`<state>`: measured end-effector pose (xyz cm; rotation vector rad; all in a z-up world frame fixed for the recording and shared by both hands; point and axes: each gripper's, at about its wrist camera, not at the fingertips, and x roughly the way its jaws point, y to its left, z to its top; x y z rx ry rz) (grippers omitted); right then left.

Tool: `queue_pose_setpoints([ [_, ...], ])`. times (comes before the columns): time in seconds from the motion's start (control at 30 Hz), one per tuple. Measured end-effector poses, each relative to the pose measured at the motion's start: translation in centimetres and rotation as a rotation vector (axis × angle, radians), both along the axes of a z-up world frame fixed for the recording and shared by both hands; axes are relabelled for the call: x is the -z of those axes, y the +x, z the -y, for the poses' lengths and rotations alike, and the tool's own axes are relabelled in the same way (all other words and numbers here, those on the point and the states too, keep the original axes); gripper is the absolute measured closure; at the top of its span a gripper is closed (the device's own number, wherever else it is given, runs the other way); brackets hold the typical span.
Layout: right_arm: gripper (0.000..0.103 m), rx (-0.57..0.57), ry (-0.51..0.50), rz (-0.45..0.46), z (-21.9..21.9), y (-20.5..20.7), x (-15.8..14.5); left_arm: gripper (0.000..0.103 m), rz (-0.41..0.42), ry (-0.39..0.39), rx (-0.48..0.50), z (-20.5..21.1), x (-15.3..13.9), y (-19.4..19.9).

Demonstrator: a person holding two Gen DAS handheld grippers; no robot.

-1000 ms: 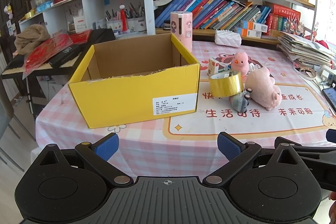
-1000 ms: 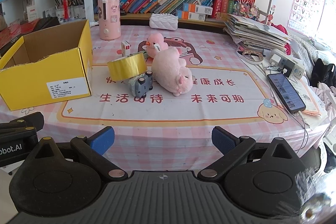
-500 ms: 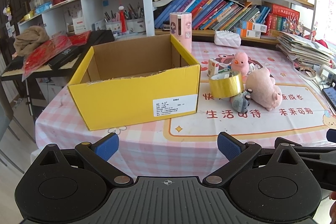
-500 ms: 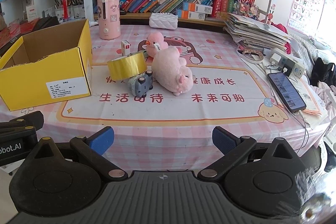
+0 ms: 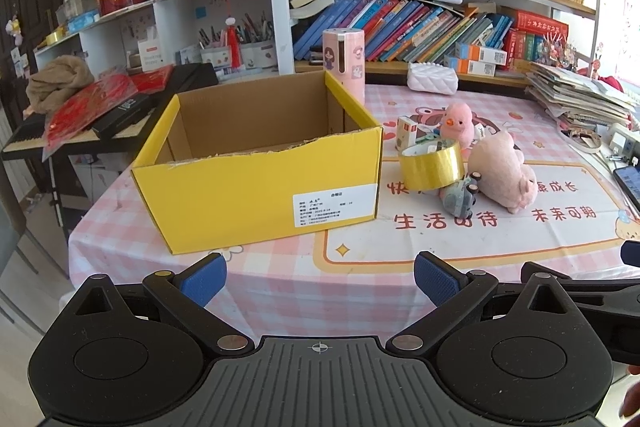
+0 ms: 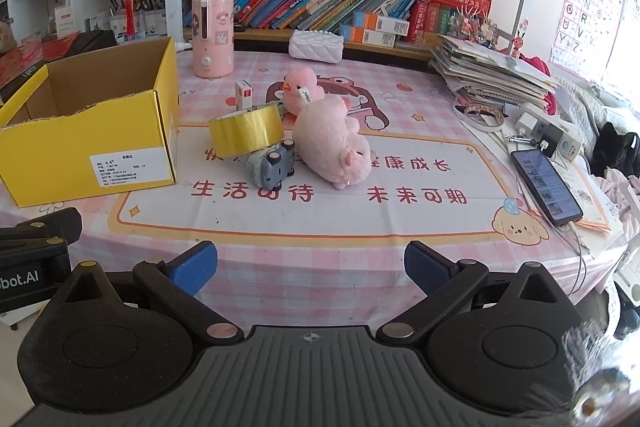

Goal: Organize objects
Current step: 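Move both tools toward the plush pig and toy car on the table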

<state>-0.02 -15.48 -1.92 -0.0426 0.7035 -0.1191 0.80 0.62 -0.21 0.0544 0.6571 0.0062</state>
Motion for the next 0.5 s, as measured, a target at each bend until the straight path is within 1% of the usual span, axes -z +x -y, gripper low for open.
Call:
queue_pose_setpoints([
  [0.07,0.002,-0.001,-0.003,-0.002,-0.08,-0.06,0.0,0.002,0.003,-0.004,0.002,-0.07,0.01,-0.07],
  [0.23,0.001,0.004,0.03,-0.008,0.23,-0.07,0.12,0.002,0.011,-0.001,0.012,0.11,-0.07,-0.23],
  [0.5,0.001,0.006,0.03,-0.008,0.38,-0.16,0.1,0.002,-0.002,-0.018,0.015,0.23,0.09,0.09],
])
